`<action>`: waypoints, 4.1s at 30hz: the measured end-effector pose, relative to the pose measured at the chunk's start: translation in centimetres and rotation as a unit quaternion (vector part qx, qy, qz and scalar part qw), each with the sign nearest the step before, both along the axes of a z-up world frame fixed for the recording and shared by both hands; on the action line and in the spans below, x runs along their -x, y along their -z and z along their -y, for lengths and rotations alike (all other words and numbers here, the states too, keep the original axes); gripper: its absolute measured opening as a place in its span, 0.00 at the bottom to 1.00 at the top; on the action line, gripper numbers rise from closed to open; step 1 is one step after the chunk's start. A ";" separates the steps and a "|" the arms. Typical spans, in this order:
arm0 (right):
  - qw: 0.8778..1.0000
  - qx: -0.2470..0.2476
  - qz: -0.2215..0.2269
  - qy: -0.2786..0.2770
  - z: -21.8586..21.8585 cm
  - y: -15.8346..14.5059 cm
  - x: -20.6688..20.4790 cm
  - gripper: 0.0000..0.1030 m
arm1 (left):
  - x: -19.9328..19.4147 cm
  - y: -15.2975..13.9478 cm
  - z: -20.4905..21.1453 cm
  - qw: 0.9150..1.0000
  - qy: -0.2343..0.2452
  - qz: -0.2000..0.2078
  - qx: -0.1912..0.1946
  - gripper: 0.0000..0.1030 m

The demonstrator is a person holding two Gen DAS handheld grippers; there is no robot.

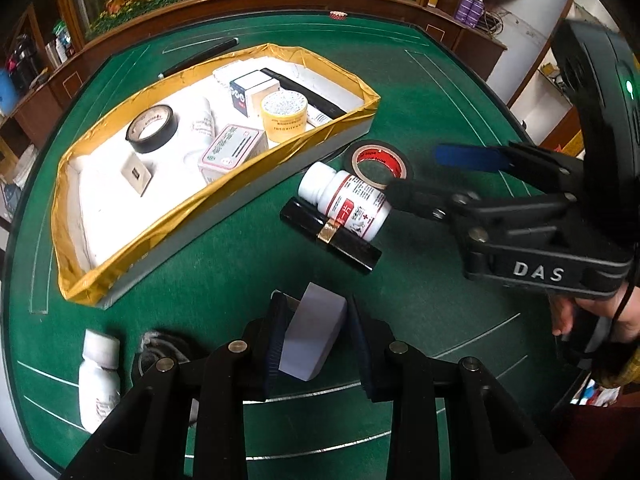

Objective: Organize rigid objects
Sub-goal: 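Grasp white plug adapter with left tool while right tool grasps red-labelled white pill bottle, then carry white plug toward tray with left tool while right tool carries pill bottle there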

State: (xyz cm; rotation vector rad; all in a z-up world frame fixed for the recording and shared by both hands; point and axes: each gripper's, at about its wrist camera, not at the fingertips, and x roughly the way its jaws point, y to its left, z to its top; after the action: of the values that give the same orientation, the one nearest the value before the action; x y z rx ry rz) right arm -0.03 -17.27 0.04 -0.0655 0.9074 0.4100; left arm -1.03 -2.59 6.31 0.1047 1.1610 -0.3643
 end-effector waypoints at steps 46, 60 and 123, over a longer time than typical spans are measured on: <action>0.992 -0.068 -0.100 0.031 4.4 2.4 6.8 0.33 | 2.4 1.9 -0.4 0.997 -0.021 -0.060 -0.036 0.45; 0.994 -0.054 -0.097 0.019 3.1 2.7 6.4 0.34 | 2.6 2.1 -0.6 0.998 -0.036 -0.040 -0.018 0.43; 0.997 -0.036 -0.070 0.012 -0.9 -2.3 4.7 0.34 | -3.8 -5.2 -6.7 0.993 -0.083 0.032 0.079 0.24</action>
State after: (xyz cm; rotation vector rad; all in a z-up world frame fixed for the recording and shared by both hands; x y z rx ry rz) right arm -4.71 -16.33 2.36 0.0408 1.0305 0.4276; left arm 2.78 4.11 11.50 -0.1176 1.0646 -0.3031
